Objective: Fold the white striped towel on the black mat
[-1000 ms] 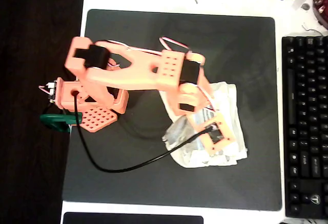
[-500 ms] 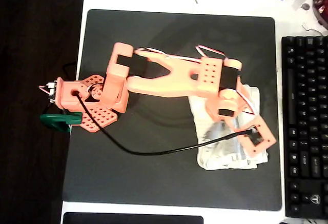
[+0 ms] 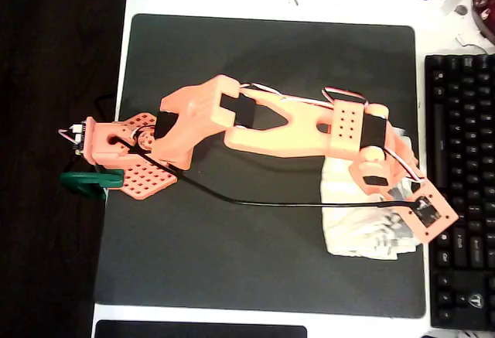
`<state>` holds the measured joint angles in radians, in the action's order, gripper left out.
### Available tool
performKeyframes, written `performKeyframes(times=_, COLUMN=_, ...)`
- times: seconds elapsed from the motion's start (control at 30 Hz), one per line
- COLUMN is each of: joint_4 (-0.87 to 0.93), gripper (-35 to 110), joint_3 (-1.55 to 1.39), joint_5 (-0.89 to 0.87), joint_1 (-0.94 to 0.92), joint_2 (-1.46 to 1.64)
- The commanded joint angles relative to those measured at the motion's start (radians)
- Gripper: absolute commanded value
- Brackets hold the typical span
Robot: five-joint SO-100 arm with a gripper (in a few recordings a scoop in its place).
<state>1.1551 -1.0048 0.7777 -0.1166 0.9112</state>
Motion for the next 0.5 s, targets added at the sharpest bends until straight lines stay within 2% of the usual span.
performKeyframes(times=0.0, joint_4=0.0, gripper=20, joint_3=0.031, joint_5=0.017, joint_1=0.005, joint_2=0.034)
performKeyframes(times=0.3, joint_4=0.147, gripper=24, joint_3=0.067, joint_5=0.115, joint_1=0.034, joint_2=0.314)
performKeyframes(times=0.47, joint_4=0.357, gripper=20, joint_3=0.094, joint_5=0.206, joint_1=0.057, joint_2=0.439)
